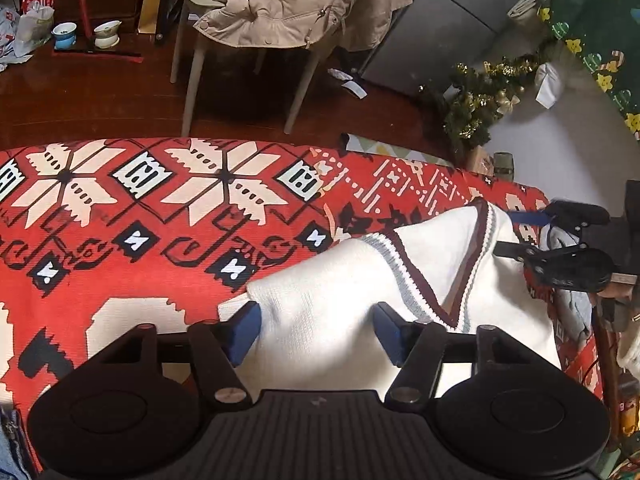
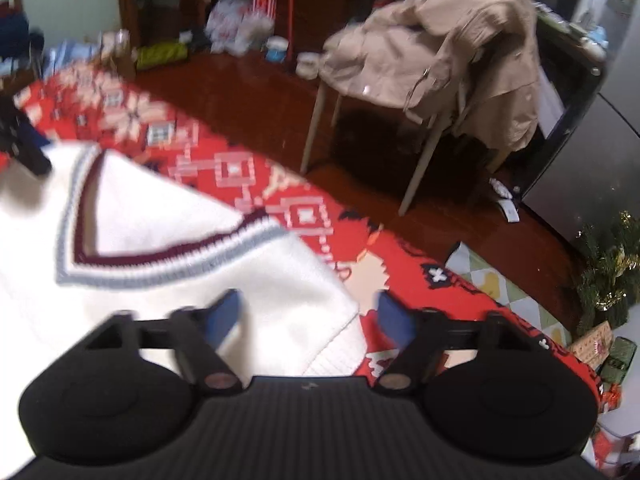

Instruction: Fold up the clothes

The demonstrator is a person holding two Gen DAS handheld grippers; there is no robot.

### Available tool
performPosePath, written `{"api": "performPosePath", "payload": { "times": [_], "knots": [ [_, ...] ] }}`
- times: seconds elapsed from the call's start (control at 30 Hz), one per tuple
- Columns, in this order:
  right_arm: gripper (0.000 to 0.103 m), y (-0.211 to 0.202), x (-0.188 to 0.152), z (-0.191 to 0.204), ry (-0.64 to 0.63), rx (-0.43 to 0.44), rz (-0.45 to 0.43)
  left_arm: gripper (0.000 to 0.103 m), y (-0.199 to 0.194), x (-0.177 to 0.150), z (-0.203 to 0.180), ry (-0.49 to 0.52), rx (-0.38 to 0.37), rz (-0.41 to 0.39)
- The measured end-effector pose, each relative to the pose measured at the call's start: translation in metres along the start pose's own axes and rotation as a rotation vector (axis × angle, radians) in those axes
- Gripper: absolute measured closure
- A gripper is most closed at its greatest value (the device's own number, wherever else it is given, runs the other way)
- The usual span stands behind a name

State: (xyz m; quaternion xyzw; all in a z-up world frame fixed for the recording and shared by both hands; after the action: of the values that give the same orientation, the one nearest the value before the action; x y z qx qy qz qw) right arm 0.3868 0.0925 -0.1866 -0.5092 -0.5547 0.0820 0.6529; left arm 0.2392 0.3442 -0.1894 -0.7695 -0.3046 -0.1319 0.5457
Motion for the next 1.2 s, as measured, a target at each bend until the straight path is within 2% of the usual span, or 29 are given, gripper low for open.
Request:
{"api": "performPosePath", "payload": {
  "times": [0.03,0.07,0.1,0.17,0.27,0.4,0.57,0.7,0.87,0.93,1.03,1.2],
  "knots": [
    [0.059,0.004,-0.003,0.001,-0.001,0.000,0.016,0.066,-0.001,-0.001,0.000,0.002,0.003,-0.004],
    [0.079,0.004,-0.005,0.002,0.001,-0.009,0.017,0.076,-0.002,-0.002,0.000,0.005,0.007,-0.007],
    [0.084,0.001,-0.006,0.002,0.009,-0.024,0.004,0.094,-0.003,-0.004,0.000,0.007,0.010,-0.011],
    [0.093,-0.011,-0.007,0.005,0.025,-0.041,-0.030,0.097,-0.013,-0.006,-0.005,-0.006,-0.002,-0.032],
    [0.094,-0.043,-0.007,0.020,0.012,-0.038,-0.089,0.098,-0.040,-0.012,-0.025,0.019,-0.024,-0.098],
    [0.096,-0.094,-0.015,0.053,-0.001,0.010,-0.142,0.098,-0.078,-0.045,-0.062,0.064,-0.073,-0.132],
    [0.097,-0.156,-0.059,0.117,-0.010,0.115,-0.139,0.098,-0.102,-0.122,-0.100,0.129,-0.108,-0.062],
    [0.098,-0.179,-0.112,0.165,0.003,0.174,-0.093,0.096,-0.096,-0.181,-0.109,0.192,-0.088,0.008],
    [0.097,-0.187,-0.173,0.205,0.026,0.196,-0.016,0.092,-0.088,-0.232,-0.099,0.126,-0.083,0.113],
    [0.095,-0.186,-0.185,0.210,0.050,0.185,-0.026,0.086,-0.095,-0.235,-0.096,0.083,-0.101,0.118],
    [0.085,-0.202,-0.185,0.207,0.121,0.205,-0.075,0.074,-0.116,-0.226,-0.098,0.081,-0.134,0.071],
    [0.084,-0.226,-0.176,0.189,0.163,0.205,-0.137,0.073,-0.146,-0.184,-0.106,0.107,-0.174,-0.048]
  ]
}}
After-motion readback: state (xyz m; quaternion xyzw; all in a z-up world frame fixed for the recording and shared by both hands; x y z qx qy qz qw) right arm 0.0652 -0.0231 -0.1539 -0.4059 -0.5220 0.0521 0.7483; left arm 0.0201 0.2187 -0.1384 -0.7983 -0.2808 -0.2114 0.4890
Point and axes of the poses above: each gripper's, at about its wrist camera, not at the fingertips, and y roughly the way its jaws point, z to its left, x to its top, the point moved 9 cm from there along y, roughly the way its jaws point, and after that the axes turned 7 degrees about -z, right-handed, at the moved point
